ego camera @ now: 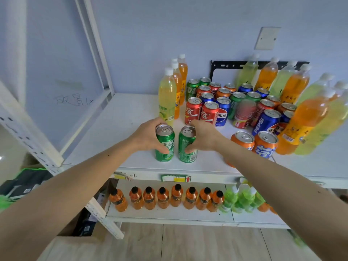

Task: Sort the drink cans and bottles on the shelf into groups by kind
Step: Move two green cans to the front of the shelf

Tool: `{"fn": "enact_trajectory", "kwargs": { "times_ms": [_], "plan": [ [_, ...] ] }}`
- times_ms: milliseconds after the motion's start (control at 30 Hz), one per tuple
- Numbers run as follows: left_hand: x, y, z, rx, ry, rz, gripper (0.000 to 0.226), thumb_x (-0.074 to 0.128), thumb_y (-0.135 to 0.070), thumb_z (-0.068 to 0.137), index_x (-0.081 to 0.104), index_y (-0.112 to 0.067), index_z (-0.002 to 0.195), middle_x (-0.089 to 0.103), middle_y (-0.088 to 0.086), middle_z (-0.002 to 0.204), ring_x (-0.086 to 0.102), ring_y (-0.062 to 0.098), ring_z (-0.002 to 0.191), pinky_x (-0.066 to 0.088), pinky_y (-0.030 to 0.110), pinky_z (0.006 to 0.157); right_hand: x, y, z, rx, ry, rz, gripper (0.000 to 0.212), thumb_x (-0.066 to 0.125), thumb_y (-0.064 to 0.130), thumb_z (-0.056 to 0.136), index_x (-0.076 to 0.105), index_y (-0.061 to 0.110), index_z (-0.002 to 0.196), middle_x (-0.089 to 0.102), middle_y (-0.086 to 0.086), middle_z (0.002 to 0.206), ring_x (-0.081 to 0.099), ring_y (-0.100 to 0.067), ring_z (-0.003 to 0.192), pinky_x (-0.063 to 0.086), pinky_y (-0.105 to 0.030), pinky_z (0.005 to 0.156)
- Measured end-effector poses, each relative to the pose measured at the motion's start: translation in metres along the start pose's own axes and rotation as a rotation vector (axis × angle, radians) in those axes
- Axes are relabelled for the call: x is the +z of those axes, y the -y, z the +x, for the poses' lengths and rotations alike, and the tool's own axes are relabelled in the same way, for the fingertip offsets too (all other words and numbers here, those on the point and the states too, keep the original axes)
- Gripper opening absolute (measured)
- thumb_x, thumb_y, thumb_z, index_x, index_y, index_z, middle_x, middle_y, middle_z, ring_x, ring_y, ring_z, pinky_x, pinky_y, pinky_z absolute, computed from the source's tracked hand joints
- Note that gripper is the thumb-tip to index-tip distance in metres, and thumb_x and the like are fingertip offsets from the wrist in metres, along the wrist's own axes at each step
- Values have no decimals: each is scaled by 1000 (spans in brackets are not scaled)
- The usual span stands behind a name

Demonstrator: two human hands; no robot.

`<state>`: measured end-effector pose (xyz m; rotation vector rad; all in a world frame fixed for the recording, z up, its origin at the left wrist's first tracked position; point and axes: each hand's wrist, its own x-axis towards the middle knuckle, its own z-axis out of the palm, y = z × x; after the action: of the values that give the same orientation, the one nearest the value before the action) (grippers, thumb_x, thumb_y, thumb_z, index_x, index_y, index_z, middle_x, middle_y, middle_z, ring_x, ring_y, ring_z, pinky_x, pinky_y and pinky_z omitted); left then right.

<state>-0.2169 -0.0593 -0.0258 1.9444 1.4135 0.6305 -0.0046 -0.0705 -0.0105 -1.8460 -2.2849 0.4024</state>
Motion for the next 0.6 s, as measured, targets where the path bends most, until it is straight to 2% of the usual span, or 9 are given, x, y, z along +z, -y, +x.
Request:
{"fn": "enact_trajectory", "kwargs": {
  "times_ms": [167,300,600],
  "plan": [
    [2,1,0,27,63,-23,74,92,-11,46,55,-24,109,65,-3,108,64,16,98,55,34,81,3,7,-7,19,-23,12,76,91,35,56,53,9,117,62,-8,114,58,-25,100,52,-36,84],
    [1,2,2,58,121,62,81,92,-21,47,49,-25,115,62,-2,113,62,17,101,55,41,86,3,7,-10,40,-18,22,76,91,33,59,52,9,119,60,-8,118,57,-25,103,51,-36,86],
    [-3,-5,2,87,183,182,106,93,-26,53,33,-23,140,51,1,136,55,21,116,50,41,96,2,8,-12,55,56,21,83,89,31,63,43,10,128,57,-9,128,55,-26,112,49,-36,90]
  ]
}}
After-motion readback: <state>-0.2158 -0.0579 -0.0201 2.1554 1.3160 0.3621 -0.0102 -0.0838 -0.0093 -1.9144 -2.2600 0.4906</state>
